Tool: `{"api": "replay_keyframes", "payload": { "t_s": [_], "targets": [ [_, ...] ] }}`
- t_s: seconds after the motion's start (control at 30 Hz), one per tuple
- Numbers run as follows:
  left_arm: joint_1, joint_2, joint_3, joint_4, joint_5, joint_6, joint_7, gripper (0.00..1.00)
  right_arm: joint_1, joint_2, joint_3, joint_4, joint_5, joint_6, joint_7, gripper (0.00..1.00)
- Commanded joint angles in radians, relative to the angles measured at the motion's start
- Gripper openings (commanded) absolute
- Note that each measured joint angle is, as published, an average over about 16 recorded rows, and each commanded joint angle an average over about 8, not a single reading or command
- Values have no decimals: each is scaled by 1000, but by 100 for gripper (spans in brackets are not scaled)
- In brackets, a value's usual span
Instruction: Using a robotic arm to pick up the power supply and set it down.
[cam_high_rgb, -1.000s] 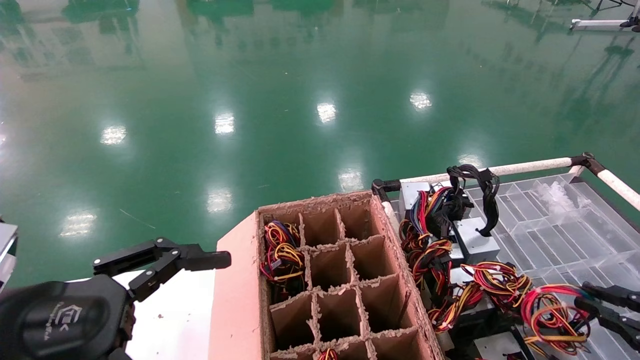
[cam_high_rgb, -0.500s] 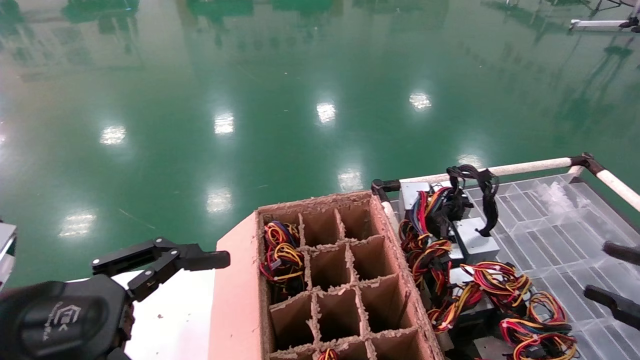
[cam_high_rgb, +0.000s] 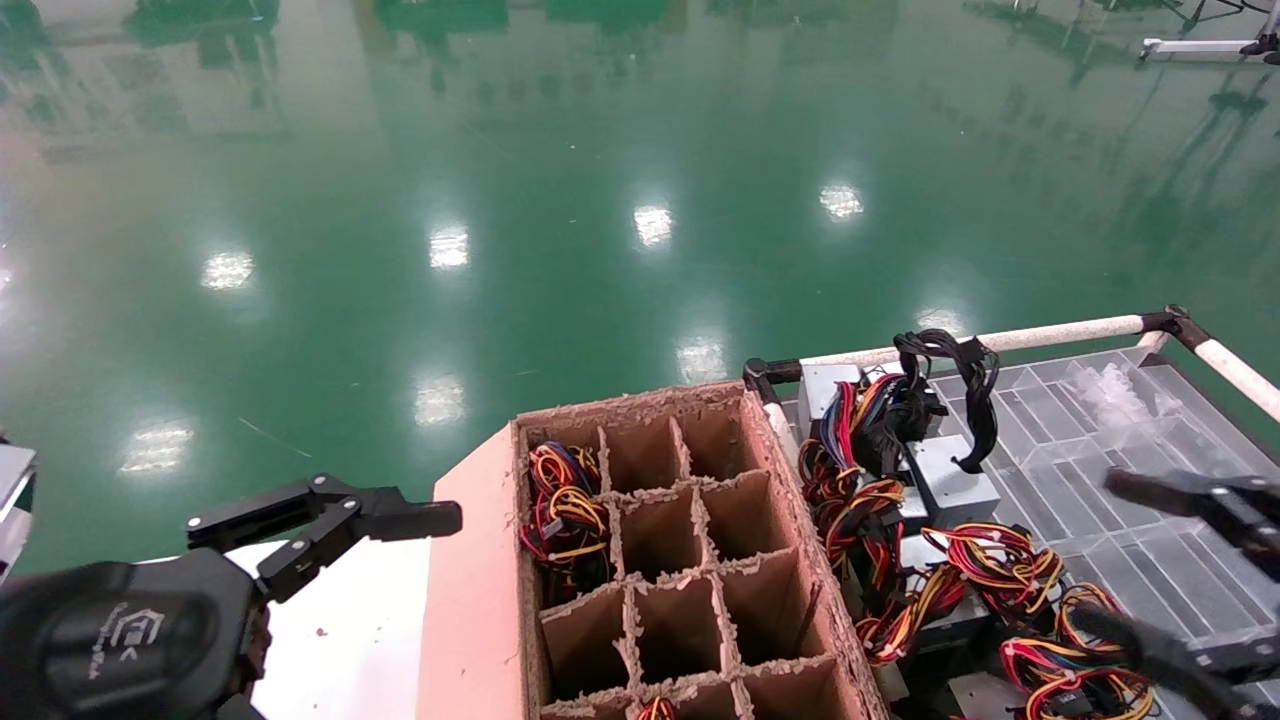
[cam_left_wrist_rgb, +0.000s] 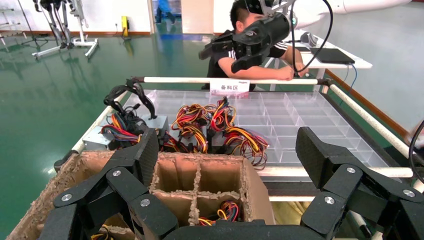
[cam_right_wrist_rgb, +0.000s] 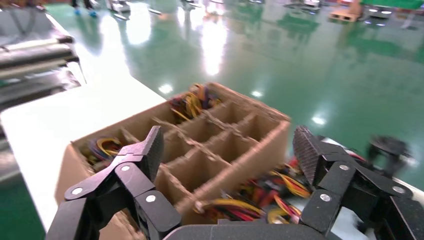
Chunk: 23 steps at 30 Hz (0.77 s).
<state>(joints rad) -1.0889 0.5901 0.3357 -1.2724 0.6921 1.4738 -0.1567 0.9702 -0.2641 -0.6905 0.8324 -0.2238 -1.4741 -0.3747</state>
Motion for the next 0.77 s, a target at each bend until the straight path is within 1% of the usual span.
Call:
{"api": "replay_keyframes", "payload": {
  "t_s": [0.03, 0.67, 0.77],
  "targets": [
    [0, 0, 0, 0, 0, 0, 0, 100, 5, -15, 18, 20, -22, -1, 24, 100],
    [0, 0, 0, 0, 0, 0, 0, 100, 48, -160, 189, 208, -233, -10, 259, 100],
    [0, 0, 0, 0, 0, 0, 0, 100, 51, -171, 202, 223, -250, -11, 277, 100]
  ]
}}
